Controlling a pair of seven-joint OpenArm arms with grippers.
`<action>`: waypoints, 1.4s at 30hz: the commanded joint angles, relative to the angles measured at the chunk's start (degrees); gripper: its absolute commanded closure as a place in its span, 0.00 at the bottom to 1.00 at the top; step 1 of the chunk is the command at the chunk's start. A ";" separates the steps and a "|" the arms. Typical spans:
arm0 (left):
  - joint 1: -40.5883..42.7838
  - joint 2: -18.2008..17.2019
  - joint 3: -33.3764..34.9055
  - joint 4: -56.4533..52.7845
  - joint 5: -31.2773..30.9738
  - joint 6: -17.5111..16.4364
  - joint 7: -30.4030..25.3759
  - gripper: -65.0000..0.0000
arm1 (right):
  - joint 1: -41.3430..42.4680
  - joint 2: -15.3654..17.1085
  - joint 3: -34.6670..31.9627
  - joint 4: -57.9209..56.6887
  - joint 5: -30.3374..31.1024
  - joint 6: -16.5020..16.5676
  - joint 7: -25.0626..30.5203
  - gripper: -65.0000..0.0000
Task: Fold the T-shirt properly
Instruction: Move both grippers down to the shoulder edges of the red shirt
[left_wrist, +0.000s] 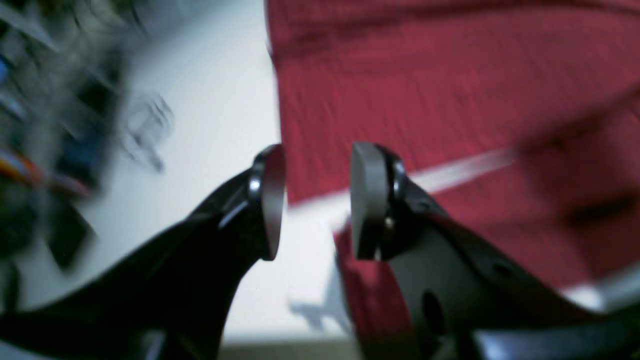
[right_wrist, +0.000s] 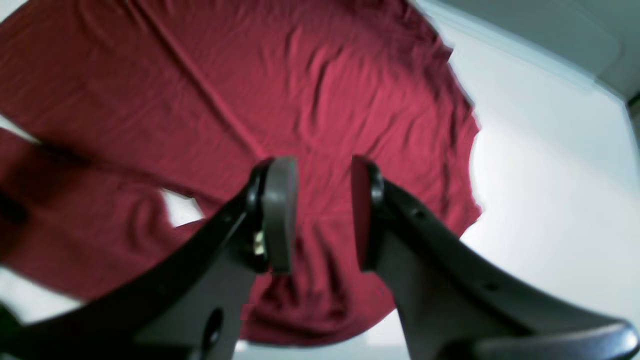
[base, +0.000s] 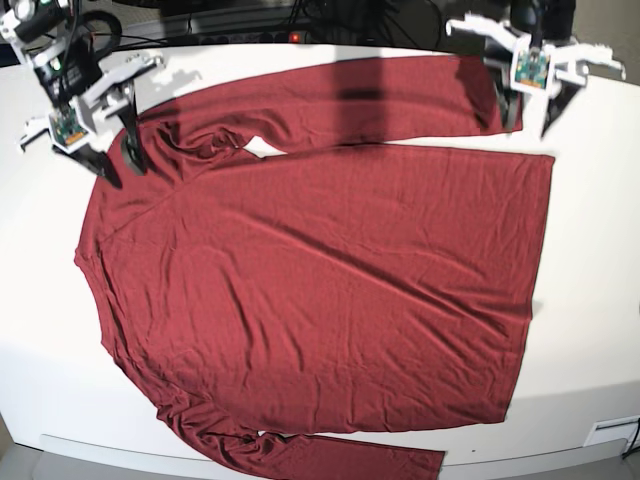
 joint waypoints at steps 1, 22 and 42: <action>-1.03 -1.42 -0.11 1.01 1.64 -0.96 -1.55 0.67 | 0.87 0.52 0.44 0.92 -1.84 -0.28 1.44 0.71; -18.73 -18.03 0.00 -7.37 -4.70 -8.55 -3.43 0.43 | 3.74 0.22 0.39 0.94 -18.56 2.62 -1.18 0.32; -32.02 -33.11 7.69 -33.66 6.43 -34.53 -11.30 0.43 | 5.73 0.52 0.35 0.94 -19.28 6.21 -1.20 0.32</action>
